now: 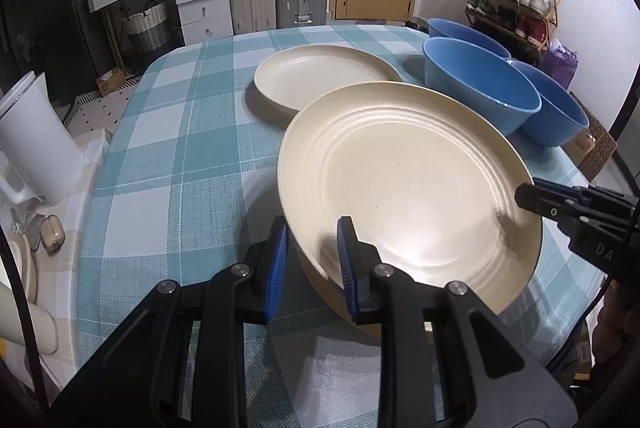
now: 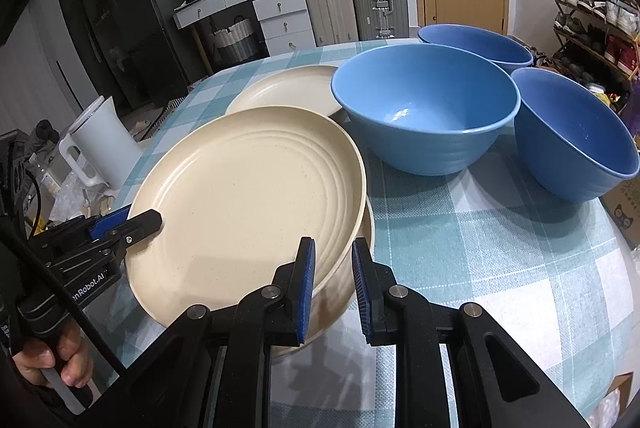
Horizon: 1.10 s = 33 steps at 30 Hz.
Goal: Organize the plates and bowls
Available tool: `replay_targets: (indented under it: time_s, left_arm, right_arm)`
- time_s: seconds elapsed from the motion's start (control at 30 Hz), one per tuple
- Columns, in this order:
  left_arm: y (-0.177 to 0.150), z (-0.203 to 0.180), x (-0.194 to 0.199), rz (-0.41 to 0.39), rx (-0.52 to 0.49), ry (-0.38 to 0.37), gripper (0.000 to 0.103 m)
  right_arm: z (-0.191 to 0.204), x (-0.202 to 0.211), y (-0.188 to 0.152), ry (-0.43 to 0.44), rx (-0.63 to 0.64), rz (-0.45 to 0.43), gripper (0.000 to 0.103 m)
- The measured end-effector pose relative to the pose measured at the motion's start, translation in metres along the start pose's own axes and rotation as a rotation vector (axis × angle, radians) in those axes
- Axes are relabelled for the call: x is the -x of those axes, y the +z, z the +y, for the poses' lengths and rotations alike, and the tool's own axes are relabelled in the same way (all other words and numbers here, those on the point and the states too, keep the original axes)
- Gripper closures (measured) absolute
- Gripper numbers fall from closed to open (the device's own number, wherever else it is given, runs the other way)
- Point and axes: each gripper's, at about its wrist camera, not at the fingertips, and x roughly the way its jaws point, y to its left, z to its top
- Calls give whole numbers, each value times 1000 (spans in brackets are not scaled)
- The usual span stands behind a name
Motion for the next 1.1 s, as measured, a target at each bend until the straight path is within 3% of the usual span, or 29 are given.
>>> replay_targets:
  time_s: [1.1]
  left_arm:
    - [-13,-15,-29,91,-110,65,81]
  right_arm:
    - [-1,-15,-12,-44,38,32,83]
